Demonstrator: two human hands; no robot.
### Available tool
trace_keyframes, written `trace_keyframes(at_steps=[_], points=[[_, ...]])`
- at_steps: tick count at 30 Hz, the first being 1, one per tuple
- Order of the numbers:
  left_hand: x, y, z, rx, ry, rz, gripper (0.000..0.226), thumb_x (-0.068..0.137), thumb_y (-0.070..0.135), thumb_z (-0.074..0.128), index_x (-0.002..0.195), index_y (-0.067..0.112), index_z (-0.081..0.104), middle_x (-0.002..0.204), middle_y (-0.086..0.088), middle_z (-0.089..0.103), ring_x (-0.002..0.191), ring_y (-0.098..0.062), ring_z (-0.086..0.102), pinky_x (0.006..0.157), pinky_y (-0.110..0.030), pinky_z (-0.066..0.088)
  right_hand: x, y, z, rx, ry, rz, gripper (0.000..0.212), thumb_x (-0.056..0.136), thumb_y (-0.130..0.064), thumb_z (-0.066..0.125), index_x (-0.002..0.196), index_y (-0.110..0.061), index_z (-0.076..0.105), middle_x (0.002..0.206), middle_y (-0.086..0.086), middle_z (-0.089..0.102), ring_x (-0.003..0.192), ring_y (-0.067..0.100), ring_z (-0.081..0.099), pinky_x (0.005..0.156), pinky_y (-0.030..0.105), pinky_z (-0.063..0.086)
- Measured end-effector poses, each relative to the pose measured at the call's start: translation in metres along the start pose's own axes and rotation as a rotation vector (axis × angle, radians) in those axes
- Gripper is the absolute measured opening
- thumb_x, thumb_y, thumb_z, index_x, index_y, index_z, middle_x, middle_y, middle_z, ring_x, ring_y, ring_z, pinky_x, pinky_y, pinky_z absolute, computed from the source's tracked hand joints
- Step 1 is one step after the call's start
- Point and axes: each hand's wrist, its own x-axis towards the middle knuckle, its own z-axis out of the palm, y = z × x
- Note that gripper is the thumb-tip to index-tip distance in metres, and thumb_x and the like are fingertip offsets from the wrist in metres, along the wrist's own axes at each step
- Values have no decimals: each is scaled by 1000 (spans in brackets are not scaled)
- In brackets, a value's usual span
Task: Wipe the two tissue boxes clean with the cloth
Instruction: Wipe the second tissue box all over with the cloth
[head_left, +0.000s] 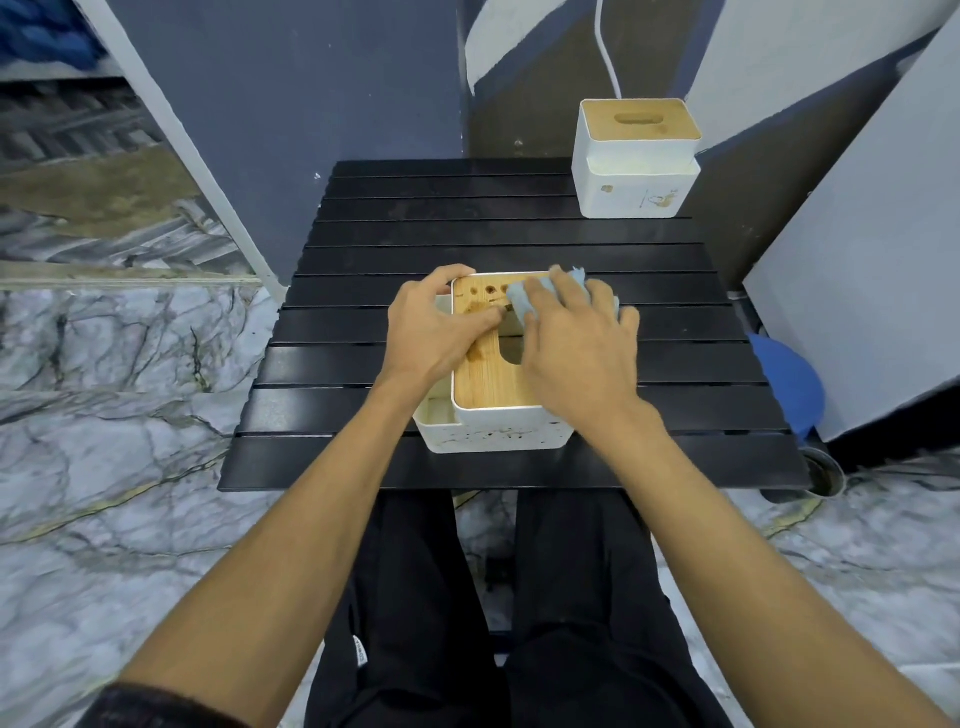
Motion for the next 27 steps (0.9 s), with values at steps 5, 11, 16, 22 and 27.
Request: trace_keyframes(at_steps=[5,11,16,22,27], points=[[0,0,0,17,5,7,50,75,40,81,122,36,64,122,3,55,113,-9,50,70,-13,40,16,0,2,-3,-22,-14,44,98,-23,42,142,-21,44,154,5,37,132,31,37,99,48,31],[-2,2,0,3,0,26,43,77,36,81,117,35,65,116,6,55,108,-6,50,69,-10,39,-22,3,1,-18,71,-37,37,93,-20,45,128,-19,56,139,3,50,115,30,47,83,43,32],[-3,1,0,9,-7,11,50,76,39,82,123,36,64,121,3,54,114,-10,49,72,-12,39,14,1,0,-9,-30,-28,46,96,-22,44,143,-20,44,152,6,39,132,31,36,102,48,29],[-1,0,1,6,3,4,52,74,41,82,122,35,64,124,3,55,116,-11,52,75,-17,48,-10,5,-4,11,-1,-38,42,99,-26,40,140,-22,46,152,3,39,128,31,39,95,45,30],[-2,0,0,16,-18,20,50,77,40,80,123,36,63,125,2,53,114,-9,49,68,-11,39,-14,5,-1,32,19,-8,41,98,-26,41,138,-23,48,151,2,40,125,30,40,93,45,31]])
